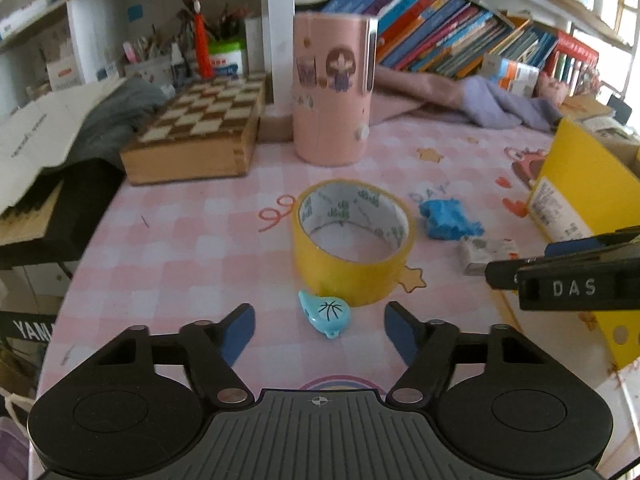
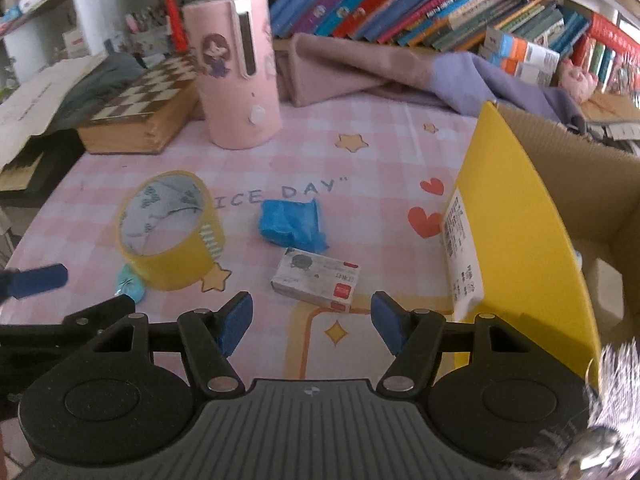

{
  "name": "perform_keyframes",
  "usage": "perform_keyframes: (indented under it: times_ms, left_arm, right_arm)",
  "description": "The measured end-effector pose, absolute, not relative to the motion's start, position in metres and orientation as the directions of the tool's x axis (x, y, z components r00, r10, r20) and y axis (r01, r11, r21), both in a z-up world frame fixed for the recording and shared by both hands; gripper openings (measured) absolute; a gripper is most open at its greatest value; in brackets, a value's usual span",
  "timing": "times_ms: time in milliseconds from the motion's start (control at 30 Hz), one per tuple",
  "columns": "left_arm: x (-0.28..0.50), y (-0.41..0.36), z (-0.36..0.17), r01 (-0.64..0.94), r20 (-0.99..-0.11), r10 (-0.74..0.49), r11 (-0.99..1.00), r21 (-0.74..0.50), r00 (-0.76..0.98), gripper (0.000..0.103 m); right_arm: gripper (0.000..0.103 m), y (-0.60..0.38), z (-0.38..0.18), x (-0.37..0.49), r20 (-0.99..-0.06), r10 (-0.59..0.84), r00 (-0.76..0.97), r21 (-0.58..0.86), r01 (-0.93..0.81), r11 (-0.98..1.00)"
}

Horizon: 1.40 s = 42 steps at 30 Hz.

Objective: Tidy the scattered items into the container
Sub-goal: 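Grasp the blue heart item with the left tool while the right tool grasps the white card box, then lift both held items and carry them toward the yellow box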

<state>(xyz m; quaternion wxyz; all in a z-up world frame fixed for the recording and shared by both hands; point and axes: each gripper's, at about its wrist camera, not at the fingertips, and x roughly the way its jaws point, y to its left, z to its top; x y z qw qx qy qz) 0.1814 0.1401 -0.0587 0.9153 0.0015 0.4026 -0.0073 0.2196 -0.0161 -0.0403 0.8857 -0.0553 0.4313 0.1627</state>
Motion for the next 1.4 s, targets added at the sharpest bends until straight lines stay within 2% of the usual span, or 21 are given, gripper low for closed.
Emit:
perform_keyframes:
  times_ms: [367,433,500,700,1033,1400]
  left_arm:
    - [0.201,0.142,-0.076,-0.010,-0.756,0.007,1.000,0.001,0.654,0.052]
    - [0.200,0.140,-0.076,-0.007,-0.750,0.014,1.000,0.012,0.661,0.044]
    - [0.199,0.140,-0.075,-0.003,-0.747,0.012,1.000,0.013,0.665,0.030]
    - [0.197,0.145,-0.069,-0.018,-0.748,-0.012,0.999,-0.032,0.664,0.029]
    - [0.186,0.151,-0.041,-0.043,-0.695,0.005,0.998,-0.037,0.719,0.029]
    - [0.162,0.136,-0.012,0.003,-0.640,-0.023,0.999,-0.032,0.768,0.029]
  right_arm:
    - [0.064,-0.004,-0.059,0.245,-0.811,0.211,0.545,0.026,-0.327,0.945]
    - [0.063,-0.003,-0.062,0.248,-0.815,0.207,0.541,0.026,-0.324,0.946]
    - [0.061,-0.003,-0.064,0.250,-0.815,0.205,0.542,0.023,-0.324,0.946]
    - [0.055,-0.002,-0.064,0.251,-0.805,0.224,0.549,0.023,-0.349,0.937]
    - [0.055,-0.006,-0.052,0.245,-0.780,0.255,0.572,0.024,-0.379,0.925]
    - [0.055,-0.022,-0.025,0.218,-0.727,0.304,0.616,0.033,-0.411,0.911]
